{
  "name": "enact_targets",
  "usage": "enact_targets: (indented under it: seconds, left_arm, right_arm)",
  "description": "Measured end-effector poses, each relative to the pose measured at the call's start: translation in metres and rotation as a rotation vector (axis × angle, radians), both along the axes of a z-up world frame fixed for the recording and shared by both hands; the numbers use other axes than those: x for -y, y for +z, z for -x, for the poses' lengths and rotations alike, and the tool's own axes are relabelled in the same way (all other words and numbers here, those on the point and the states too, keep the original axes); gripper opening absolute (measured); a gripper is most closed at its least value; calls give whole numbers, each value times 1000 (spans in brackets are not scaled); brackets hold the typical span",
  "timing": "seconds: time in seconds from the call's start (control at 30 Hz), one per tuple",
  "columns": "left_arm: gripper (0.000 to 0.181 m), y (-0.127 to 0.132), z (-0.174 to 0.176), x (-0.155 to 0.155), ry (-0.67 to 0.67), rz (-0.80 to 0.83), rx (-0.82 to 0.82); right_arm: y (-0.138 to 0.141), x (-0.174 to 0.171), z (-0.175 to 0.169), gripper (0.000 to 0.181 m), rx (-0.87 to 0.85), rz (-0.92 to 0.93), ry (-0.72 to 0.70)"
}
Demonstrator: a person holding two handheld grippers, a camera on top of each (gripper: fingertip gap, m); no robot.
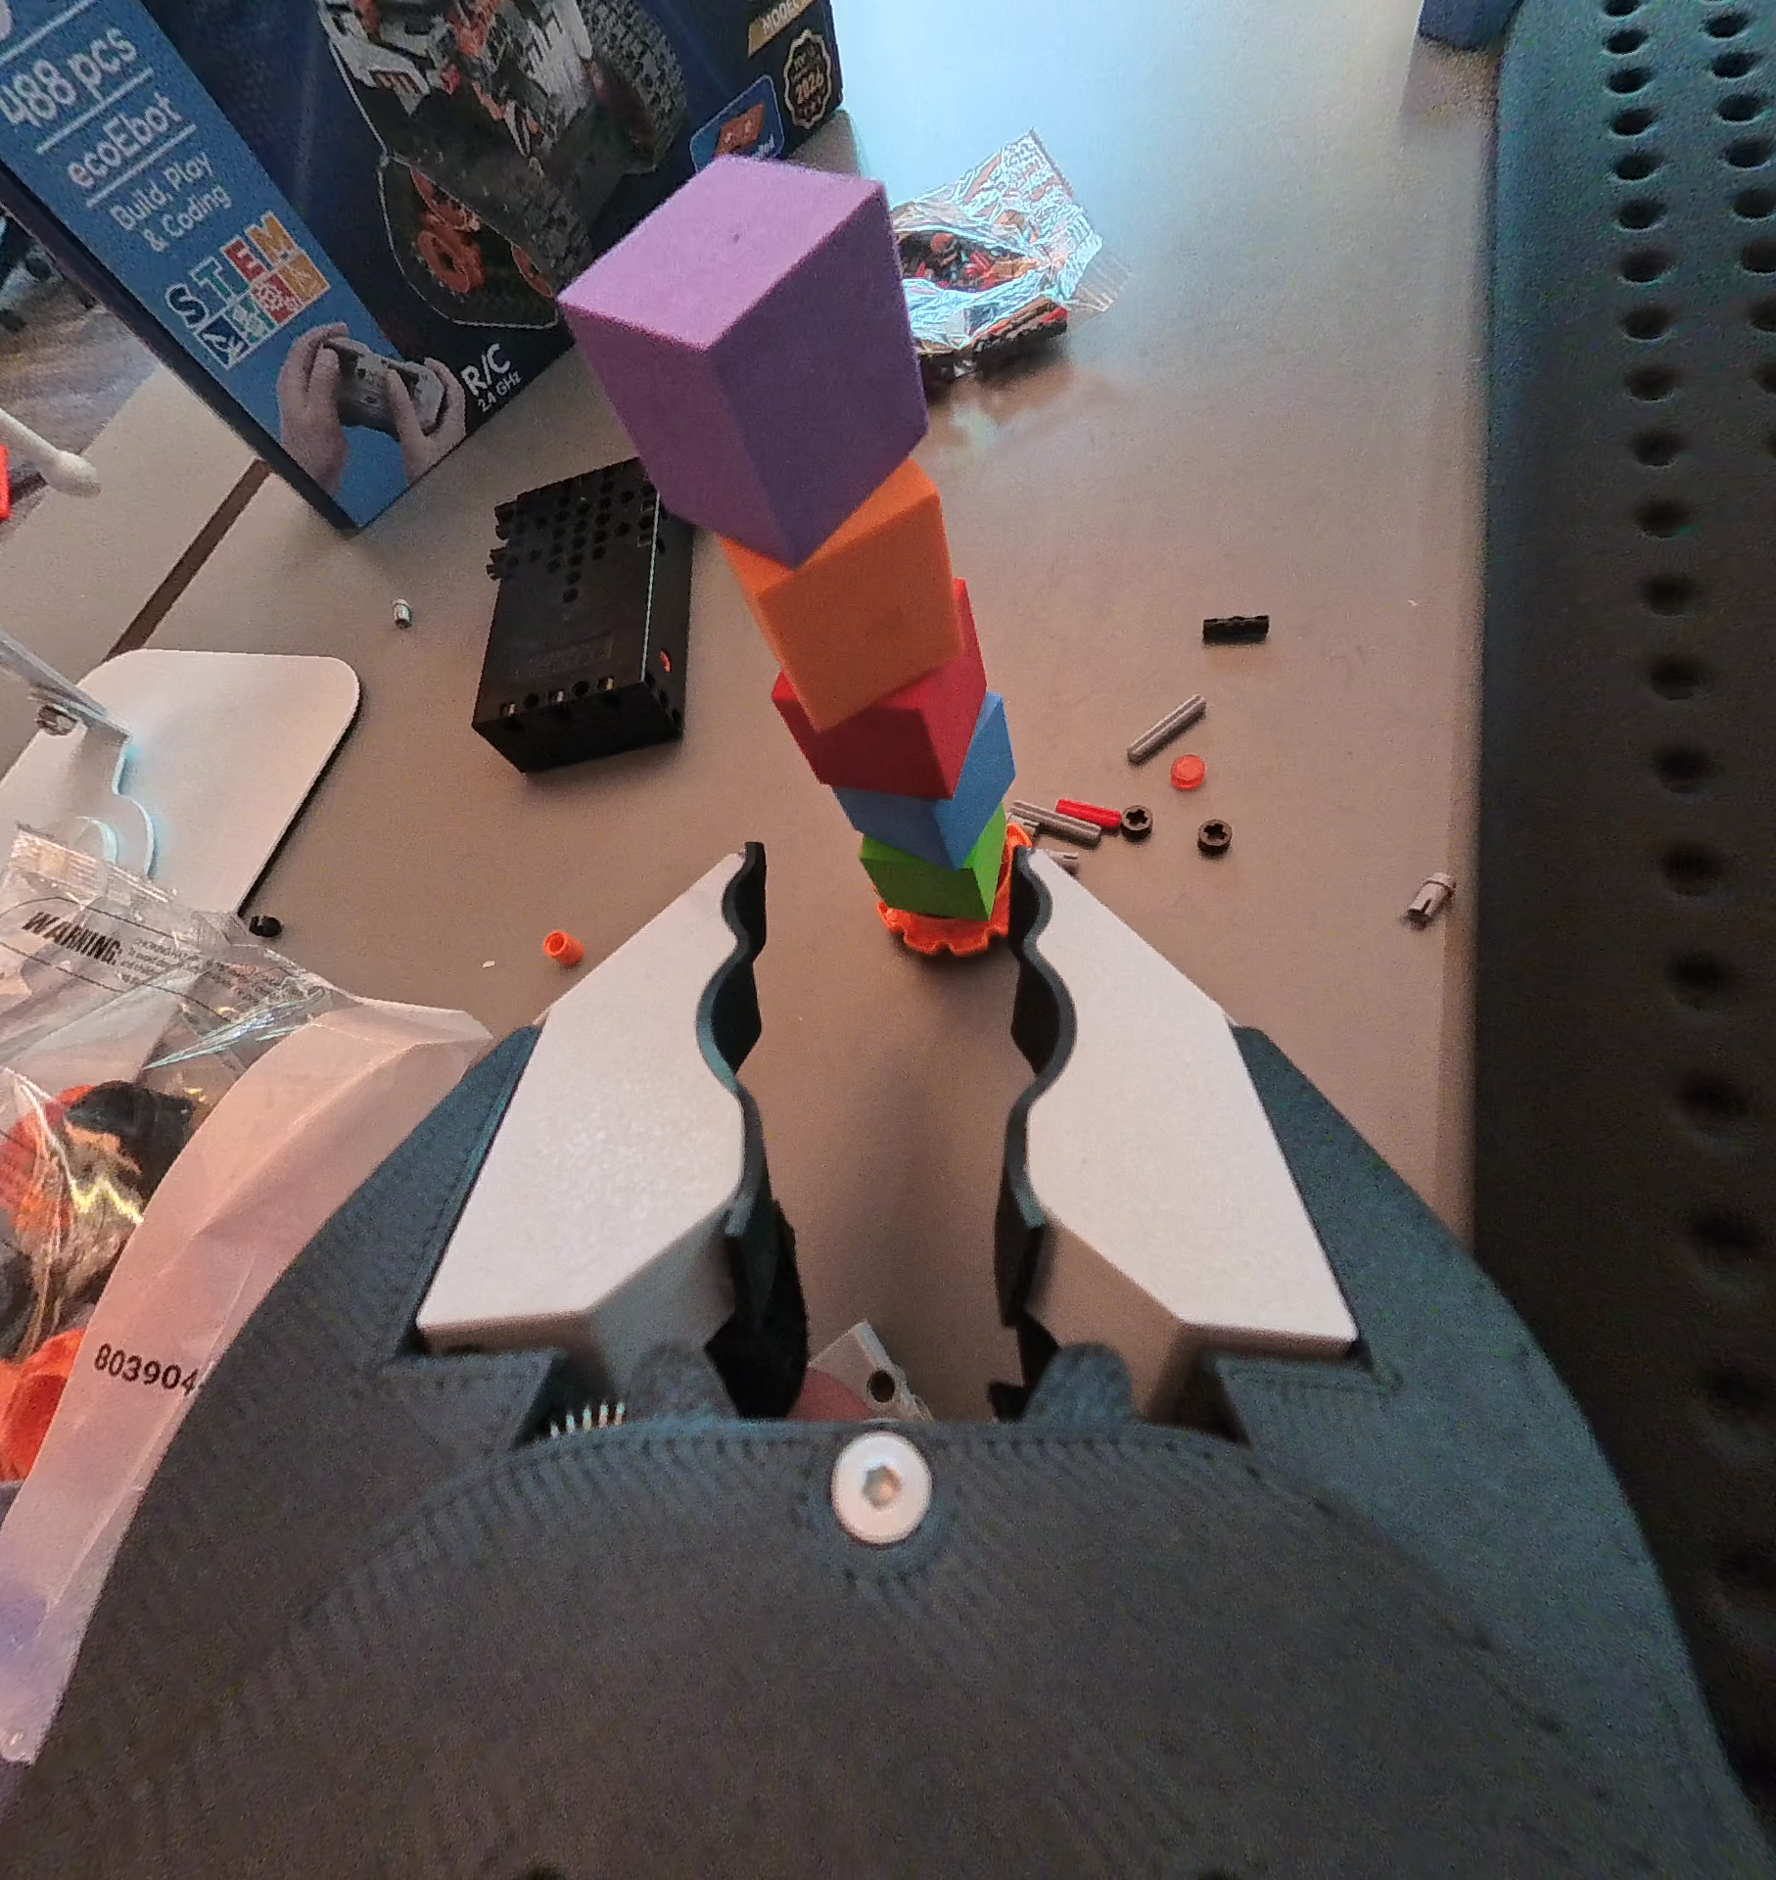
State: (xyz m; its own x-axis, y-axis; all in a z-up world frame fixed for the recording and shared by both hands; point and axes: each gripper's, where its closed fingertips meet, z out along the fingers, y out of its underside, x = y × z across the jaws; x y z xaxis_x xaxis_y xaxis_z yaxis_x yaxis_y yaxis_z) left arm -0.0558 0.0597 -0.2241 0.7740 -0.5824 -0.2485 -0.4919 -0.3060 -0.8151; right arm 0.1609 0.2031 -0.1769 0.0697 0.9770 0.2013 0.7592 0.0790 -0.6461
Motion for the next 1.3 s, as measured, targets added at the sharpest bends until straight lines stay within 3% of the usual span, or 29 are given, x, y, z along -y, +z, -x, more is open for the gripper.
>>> enact_targets:
  seconds: [0.13, 0.23, 0.4, 0.63, 0.9, 1.03, 1.17, 1.3]
  left_arm:
    - [46, 1, 1, 0, 3, -4, 10]
    - [46, 1, 2, 0, 3, -6, 13]
    - [46, 3, 1, 1, -2, -15, 18]
    - [46, 6, 0, 2, -10, -23, 23]
    - [46, 6, 1, 3, -13, -21, 23]
    - [46, 6, 2, 3, -10, -20, 23]
    - [46, 7, 2, 3, -8, -25, 22]
    - [46, 9, 2, 4, -9, -31, 20]
  right_arm:
    - [61, 60, 78, 28, -147, -41, 214]
    - [86, 97, 125, 28, -169, -49, 343]
    - [90, 126, 173, 28, -104, -72, 451]
    - [71, 137, 200, 28, 3, -63, 493]
    - [58, 135, 205, 35, 46, -48, 482]
    - [75, 128, 190, 43, -19, -74, 442]
    - [91, 105, 144, 43, -63, -136, 327]
    - [68, 56, 61, 46, 4, -178, 107]
